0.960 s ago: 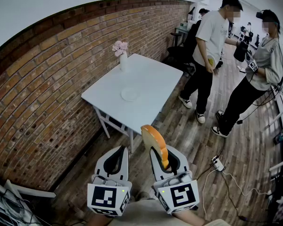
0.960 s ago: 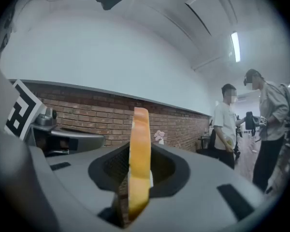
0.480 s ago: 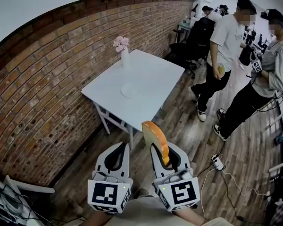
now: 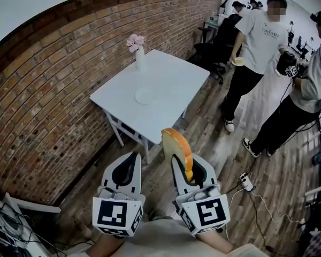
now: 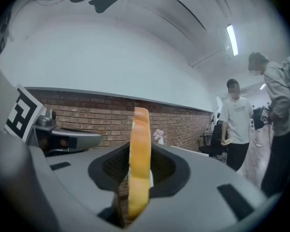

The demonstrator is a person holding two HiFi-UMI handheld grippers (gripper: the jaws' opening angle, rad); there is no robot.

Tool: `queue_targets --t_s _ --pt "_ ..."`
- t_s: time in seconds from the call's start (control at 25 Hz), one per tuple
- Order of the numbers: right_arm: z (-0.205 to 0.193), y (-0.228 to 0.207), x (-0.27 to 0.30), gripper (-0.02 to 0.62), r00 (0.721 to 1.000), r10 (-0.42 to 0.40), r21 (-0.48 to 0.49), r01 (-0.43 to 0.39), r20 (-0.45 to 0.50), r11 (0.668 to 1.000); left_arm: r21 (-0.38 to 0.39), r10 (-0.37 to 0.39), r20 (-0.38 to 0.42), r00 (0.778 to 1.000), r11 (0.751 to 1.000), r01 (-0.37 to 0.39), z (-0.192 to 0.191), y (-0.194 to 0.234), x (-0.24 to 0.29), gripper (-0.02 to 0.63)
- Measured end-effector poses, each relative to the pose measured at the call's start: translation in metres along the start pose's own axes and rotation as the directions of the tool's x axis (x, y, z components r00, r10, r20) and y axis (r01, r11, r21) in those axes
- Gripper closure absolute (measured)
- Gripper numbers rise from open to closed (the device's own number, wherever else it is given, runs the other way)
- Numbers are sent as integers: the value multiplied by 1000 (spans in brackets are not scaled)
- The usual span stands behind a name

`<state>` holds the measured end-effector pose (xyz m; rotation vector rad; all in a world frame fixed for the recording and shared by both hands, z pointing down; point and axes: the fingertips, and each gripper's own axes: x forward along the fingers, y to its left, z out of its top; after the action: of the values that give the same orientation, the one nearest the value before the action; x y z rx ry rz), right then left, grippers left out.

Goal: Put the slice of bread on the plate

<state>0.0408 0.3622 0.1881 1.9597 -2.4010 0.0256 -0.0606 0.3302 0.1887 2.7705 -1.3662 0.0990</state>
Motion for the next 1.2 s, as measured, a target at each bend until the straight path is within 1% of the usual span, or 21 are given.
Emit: queue_targets --t_s 0.24,0.48,0.68,0.84,1.2 --pt "-5 -18 1 499 1000 5 -1 -5 2 1000 -3 62 4 998 998 -62 -2 10 4 595" --pt "-6 -20 14 499 1000 30 -13 -30 5 999 1 86 9 996 996 -86 -4 20 13 595" --pt "-8 -20 45 499 999 46 -28 -46 6 999 -11 93 14 996 996 -93 -8 41 34 595" --pt "-9 -29 86 499 999 34 -35 -34 6 999 -19 85 23 996 996 -85 -8 68 70 595" --pt "-13 -59 209 499 999 -18 -17 18 -39 1000 -36 19 -20 1000 999 -20 -11 141 184 595"
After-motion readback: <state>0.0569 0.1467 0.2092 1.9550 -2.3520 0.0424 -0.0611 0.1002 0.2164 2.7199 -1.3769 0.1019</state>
